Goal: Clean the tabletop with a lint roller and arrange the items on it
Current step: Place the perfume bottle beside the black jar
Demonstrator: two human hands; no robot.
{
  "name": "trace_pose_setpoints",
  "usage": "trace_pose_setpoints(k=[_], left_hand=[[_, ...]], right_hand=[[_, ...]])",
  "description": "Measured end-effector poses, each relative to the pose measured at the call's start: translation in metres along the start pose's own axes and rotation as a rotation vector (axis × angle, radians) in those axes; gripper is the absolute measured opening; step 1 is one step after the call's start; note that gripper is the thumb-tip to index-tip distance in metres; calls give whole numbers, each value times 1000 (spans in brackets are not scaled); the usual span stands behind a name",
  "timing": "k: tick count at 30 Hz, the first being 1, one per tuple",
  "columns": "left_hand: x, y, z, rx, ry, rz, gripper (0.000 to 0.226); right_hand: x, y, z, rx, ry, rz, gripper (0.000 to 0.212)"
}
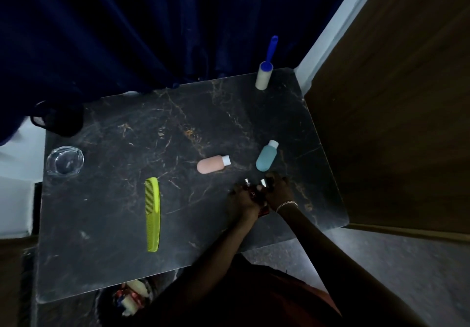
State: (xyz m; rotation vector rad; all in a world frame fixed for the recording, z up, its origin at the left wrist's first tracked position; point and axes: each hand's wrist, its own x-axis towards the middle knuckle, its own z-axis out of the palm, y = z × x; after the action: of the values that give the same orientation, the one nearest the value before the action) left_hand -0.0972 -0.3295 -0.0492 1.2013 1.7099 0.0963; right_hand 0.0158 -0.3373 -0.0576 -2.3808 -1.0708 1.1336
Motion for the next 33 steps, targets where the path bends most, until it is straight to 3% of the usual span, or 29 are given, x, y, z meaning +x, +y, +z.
trace_pose_setpoints(k=[8,15,17,23,29,33], left_hand=[[0,-17,-10,-300,-12,-5,68],[-18,-51,-49,-569,-82,-5,61],[-30,-55,-64,-643,-141,18,57],[-83,-43,-115,-872,-224,54,51],[-139,-10,-163,-860,-241,191,49],[-166,8,-183,-815,-240,284,45]], right_hand=[[-7,-4,-3,-1,38,-11,53],[-11,-3,-12,-118,-40,-108,31],[-16,-5,-15,40,-94,-102,20],[-55,-49,-45,782,-312,-73,29],[-97,-114,-75,1016,-453,-277,33],[-118,-151,-89,1138,-498,-384,21]])
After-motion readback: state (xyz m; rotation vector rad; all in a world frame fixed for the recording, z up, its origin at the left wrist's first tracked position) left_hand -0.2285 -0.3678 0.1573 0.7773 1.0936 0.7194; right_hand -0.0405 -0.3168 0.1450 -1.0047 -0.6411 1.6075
